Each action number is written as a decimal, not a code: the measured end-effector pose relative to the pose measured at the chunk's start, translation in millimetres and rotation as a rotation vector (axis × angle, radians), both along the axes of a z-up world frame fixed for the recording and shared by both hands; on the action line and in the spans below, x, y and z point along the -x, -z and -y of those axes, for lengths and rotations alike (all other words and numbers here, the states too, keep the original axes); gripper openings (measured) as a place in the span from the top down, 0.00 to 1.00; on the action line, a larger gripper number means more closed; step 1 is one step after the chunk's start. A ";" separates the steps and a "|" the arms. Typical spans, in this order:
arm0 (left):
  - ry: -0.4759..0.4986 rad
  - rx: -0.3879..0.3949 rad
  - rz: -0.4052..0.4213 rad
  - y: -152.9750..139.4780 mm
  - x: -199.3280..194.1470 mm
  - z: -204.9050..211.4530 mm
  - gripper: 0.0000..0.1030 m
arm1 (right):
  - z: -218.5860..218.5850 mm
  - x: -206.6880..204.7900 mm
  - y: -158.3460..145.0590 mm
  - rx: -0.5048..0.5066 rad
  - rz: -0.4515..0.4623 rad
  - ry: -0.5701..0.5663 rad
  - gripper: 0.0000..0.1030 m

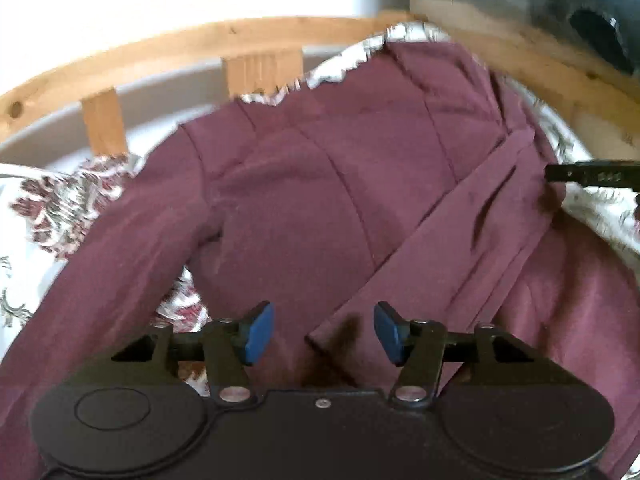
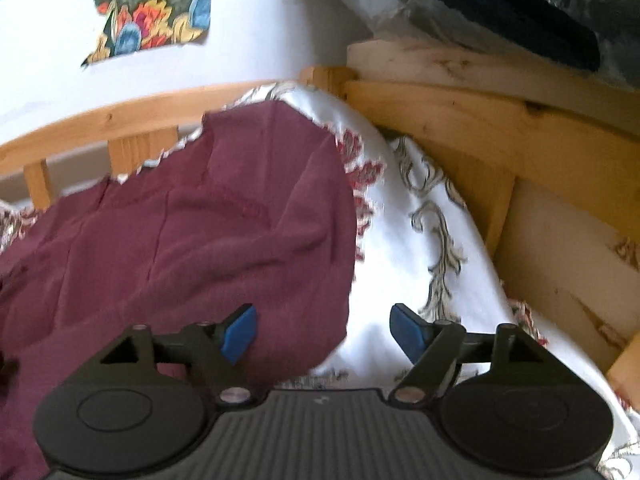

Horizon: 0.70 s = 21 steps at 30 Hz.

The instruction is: Fold small clothes

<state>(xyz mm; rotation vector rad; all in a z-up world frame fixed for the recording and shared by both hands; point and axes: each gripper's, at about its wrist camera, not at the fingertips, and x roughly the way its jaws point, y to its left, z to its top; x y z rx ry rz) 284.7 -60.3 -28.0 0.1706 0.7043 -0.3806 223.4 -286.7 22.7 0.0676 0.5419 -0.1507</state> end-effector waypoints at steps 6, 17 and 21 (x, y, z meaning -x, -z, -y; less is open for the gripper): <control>-0.007 0.007 -0.086 11.3 -11.6 5.2 0.88 | -6.9 10.8 3.6 -0.003 -0.010 -0.038 0.17; -0.098 0.310 -0.177 -27.2 33.5 -35.4 0.97 | -4.4 11.9 0.0 -0.004 0.024 -0.027 0.04; -0.177 0.332 -0.244 -23.7 33.5 -60.6 0.97 | -7.7 1.9 -1.7 0.042 0.036 -0.015 0.00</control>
